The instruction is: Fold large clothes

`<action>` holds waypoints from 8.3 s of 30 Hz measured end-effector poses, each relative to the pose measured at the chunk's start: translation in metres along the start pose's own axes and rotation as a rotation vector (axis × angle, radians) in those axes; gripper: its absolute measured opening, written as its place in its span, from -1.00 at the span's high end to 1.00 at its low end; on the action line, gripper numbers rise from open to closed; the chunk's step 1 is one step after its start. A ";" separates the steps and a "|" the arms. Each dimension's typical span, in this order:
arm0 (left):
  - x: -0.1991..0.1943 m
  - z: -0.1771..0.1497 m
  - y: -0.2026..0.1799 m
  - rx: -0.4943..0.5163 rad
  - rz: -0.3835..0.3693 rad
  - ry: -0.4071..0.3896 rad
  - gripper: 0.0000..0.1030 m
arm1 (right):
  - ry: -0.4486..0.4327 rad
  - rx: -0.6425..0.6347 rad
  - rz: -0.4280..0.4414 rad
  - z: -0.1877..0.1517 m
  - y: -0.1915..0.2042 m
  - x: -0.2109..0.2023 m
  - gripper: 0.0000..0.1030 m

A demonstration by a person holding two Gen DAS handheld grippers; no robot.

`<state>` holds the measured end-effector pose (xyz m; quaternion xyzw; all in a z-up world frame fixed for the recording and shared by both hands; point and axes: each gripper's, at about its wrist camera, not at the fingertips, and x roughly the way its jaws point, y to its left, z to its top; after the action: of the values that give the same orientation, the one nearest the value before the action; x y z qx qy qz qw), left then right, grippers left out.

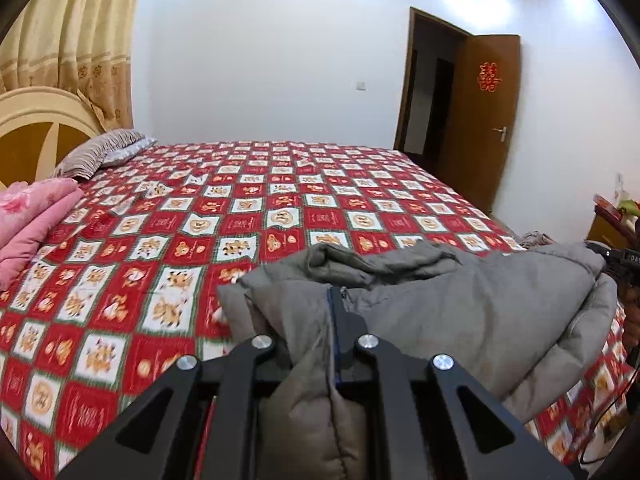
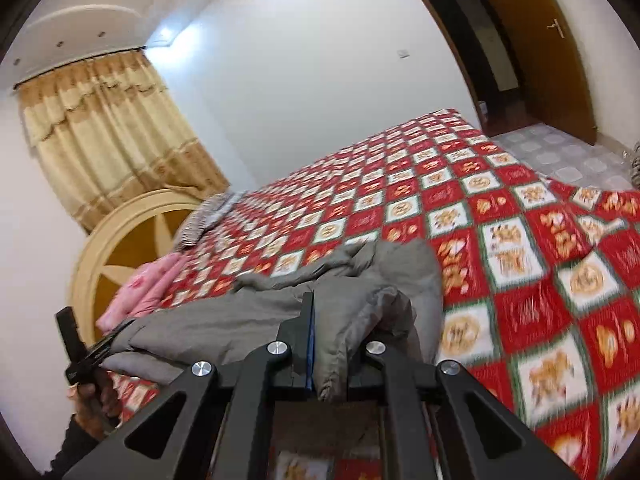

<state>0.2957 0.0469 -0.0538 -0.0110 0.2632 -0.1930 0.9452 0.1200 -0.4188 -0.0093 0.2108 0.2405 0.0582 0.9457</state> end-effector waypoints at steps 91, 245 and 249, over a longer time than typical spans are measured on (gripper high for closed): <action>0.243 -0.014 -0.031 -0.081 0.507 0.316 -1.00 | 0.352 -0.332 -0.373 -0.032 0.010 0.327 -0.56; 0.145 -0.030 -0.317 0.483 0.084 0.136 -0.12 | 0.175 -0.150 -0.639 -0.111 -0.080 0.095 -0.78; 0.130 -0.029 -0.322 0.502 0.112 0.081 -0.58 | 0.175 -0.156 -0.647 -0.111 -0.080 0.097 -0.79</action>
<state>0.2684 -0.2969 -0.1033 0.2460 0.2449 -0.1998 0.9163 0.1525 -0.4299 -0.1732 0.0447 0.3699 -0.2089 0.9042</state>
